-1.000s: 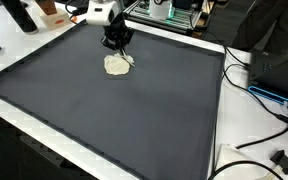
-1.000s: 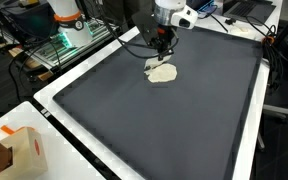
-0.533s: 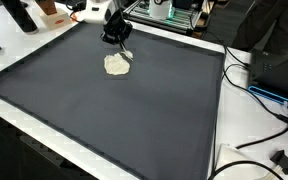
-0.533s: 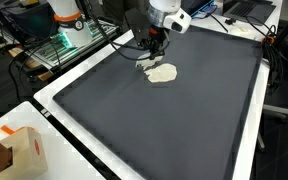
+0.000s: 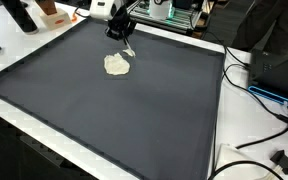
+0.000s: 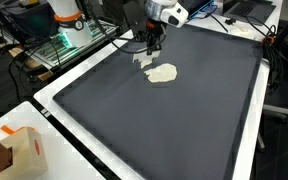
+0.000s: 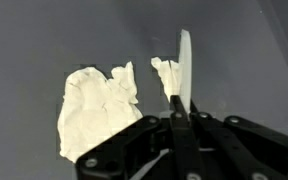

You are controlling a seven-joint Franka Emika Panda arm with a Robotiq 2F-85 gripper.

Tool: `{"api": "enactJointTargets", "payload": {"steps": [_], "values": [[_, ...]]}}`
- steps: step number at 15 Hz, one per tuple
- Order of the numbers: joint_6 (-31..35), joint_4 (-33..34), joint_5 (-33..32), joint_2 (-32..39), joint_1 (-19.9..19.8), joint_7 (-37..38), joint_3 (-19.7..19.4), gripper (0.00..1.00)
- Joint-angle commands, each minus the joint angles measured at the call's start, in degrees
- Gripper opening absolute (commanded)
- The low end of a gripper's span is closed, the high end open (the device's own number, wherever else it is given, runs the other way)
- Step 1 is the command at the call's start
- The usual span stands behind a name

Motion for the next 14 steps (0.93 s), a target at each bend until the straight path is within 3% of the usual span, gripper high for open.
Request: {"api": "enactJointTargets", "payload": {"steps": [1,6,14], "values": [[1.0,-3.4,-0.6,-5.4,0.9,4.4,-0.2,0.01],[1.9,-3.9,0.9,-10.1,1.9,12.1,-0.2,0.01],[4.3,-3.0,7.0,-13.8,2.9,30.3,-0.5,0.01]]}}
